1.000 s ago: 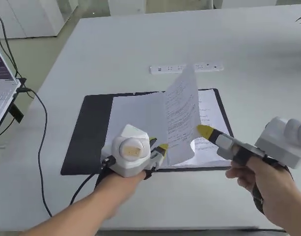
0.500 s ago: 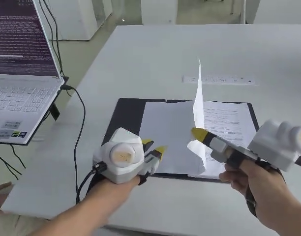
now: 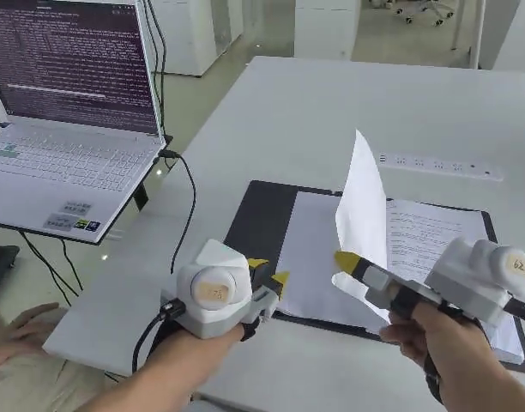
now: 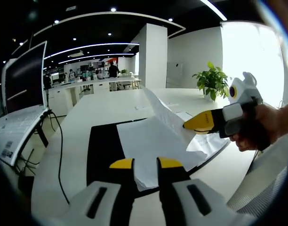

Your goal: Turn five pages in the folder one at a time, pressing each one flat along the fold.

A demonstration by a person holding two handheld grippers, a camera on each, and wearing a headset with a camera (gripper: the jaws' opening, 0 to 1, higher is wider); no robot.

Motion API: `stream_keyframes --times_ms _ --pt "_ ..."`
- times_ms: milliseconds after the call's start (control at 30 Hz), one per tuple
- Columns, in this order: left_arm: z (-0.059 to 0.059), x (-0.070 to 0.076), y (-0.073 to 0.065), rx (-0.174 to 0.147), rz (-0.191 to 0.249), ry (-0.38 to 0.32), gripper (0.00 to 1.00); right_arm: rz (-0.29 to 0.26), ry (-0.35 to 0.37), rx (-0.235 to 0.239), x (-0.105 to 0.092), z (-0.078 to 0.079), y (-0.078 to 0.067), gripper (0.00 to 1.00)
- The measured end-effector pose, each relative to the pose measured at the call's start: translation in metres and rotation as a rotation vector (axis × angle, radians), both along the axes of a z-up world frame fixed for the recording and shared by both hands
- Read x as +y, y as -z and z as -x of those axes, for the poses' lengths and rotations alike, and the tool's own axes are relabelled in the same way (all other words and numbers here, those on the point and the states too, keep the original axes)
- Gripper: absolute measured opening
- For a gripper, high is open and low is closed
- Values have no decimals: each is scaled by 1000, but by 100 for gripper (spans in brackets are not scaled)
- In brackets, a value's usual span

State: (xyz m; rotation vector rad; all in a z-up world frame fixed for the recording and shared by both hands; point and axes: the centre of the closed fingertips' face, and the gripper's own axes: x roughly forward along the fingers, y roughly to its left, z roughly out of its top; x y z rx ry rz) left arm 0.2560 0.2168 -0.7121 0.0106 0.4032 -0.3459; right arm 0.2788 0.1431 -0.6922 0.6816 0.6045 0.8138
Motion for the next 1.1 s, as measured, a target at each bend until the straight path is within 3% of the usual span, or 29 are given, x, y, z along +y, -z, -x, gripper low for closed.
stream_keyframes --times_ms 233,433,933,1100 --pt "4 18 1 7 14 -39 17 43 -46 47 25 0 28 0" --pt "6 25 2 12 17 -52 17 79 -65 81 40 -1 48 0" --pt "7 29 12 36 31 -67 16 162 -82 218 64 -2 101 0" --pt "6 28 15 44 31 -65 16 189 -86 217 66 0 108 0"
